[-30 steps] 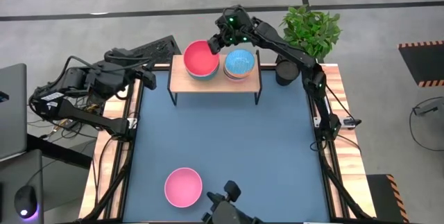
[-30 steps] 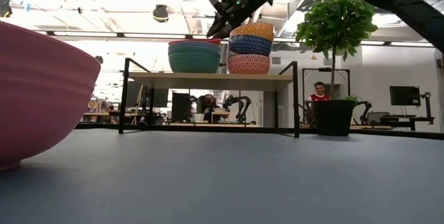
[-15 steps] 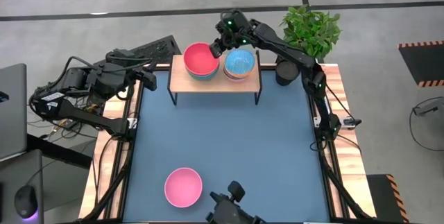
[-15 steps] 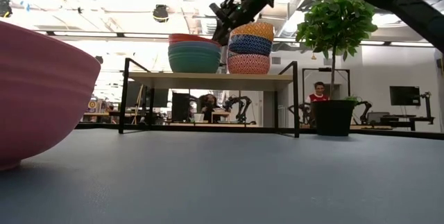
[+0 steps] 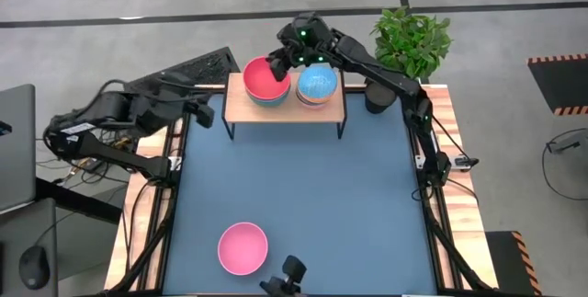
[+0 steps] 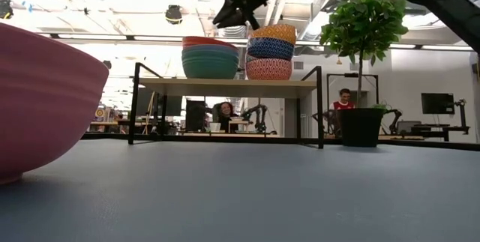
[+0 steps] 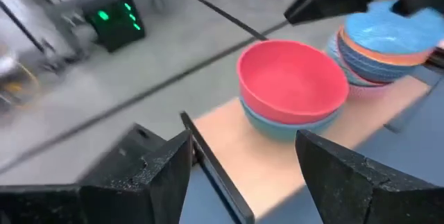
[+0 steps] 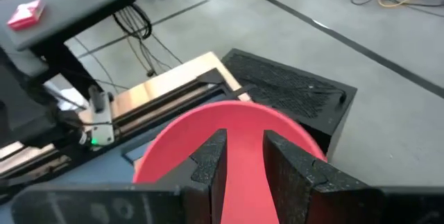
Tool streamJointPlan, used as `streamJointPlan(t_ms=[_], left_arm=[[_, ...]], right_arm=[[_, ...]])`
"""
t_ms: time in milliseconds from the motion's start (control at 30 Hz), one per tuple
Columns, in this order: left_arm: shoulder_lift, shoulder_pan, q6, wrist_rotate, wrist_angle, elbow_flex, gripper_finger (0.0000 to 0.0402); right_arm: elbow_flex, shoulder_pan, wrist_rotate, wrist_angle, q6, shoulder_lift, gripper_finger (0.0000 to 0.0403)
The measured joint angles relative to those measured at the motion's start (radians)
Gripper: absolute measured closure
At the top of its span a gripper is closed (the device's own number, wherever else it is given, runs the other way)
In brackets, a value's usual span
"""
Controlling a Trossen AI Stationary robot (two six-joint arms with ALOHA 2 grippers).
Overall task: Place and stack bowls onto a shelf
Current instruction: Stack the red bowl on top of the blue bowl on the shelf
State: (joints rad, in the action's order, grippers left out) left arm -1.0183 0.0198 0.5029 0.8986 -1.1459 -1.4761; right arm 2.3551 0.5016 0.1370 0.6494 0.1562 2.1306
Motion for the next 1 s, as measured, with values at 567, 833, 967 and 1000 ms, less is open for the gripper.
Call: streamJointPlan(t_ms=[567, 833, 967, 1000], left_arm=[[0.013, 0.557, -0.498, -0.827, 0.801, 0.412, 0.0161], [-0.058, 0.715, -0.495, -1.036, 0.988, 0.517, 0.0161], [-0.125, 0.739, -0.516, -1.091, 0.972, 0.519, 0.0161], [-0.133, 0.743, -0.516, -1.094, 0.975, 0.519, 0.0161]], right_arm=[[-0.001, -0.028, -0.046, 0.168, -0.023, -0.183, 0.0285], [-0.001, -0.028, -0.091, 0.198, -0.037, -0.272, 0.0285], [-0.001, -0.029, -0.091, 0.207, -0.037, -0.283, 0.0285], [-0.001, -0.029, -0.091, 0.209, -0.037, -0.283, 0.0285]])
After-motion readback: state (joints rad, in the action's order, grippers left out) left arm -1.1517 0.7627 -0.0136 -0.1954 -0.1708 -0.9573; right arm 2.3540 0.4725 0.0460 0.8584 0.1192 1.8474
